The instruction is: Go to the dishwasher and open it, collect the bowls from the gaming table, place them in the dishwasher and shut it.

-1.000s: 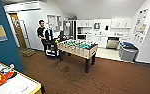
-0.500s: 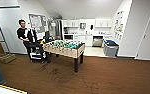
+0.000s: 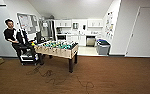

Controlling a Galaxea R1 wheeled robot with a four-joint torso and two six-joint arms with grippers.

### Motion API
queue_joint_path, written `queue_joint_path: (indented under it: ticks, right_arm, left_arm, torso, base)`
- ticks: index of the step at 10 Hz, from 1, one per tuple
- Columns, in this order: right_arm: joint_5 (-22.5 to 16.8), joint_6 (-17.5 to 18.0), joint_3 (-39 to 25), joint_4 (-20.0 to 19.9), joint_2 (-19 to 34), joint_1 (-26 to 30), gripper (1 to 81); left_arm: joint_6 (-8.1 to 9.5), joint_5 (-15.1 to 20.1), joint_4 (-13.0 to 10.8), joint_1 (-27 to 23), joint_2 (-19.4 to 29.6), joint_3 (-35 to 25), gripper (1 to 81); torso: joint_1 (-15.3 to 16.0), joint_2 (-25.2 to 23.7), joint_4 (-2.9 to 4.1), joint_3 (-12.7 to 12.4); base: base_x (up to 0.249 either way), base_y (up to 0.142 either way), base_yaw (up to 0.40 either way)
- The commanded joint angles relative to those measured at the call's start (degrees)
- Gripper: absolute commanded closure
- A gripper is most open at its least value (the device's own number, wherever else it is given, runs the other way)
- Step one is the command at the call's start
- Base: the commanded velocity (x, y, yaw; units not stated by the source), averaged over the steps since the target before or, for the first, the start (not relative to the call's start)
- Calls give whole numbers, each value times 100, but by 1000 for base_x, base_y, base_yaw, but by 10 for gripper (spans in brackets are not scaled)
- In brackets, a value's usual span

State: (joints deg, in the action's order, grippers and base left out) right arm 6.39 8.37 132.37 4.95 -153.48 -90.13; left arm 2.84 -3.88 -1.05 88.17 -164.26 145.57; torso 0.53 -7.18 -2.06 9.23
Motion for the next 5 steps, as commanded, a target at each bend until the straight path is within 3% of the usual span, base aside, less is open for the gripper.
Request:
queue_joint_path:
  ticks: [1,5]
  right_arm:
    - [-278,-11,-10,50,148,280,811]
    - [-287,-20,-1,50,140,297,811]
  left_arm:
    - [-3,309,8,-208,77,-11,811]
    - [-3,309,8,-199,68,-11,811]
  torso:
    - [0,0,0,0]
    - [0,0,0,0]
  base:
    - [0,0,0]
    - [0,0,0]
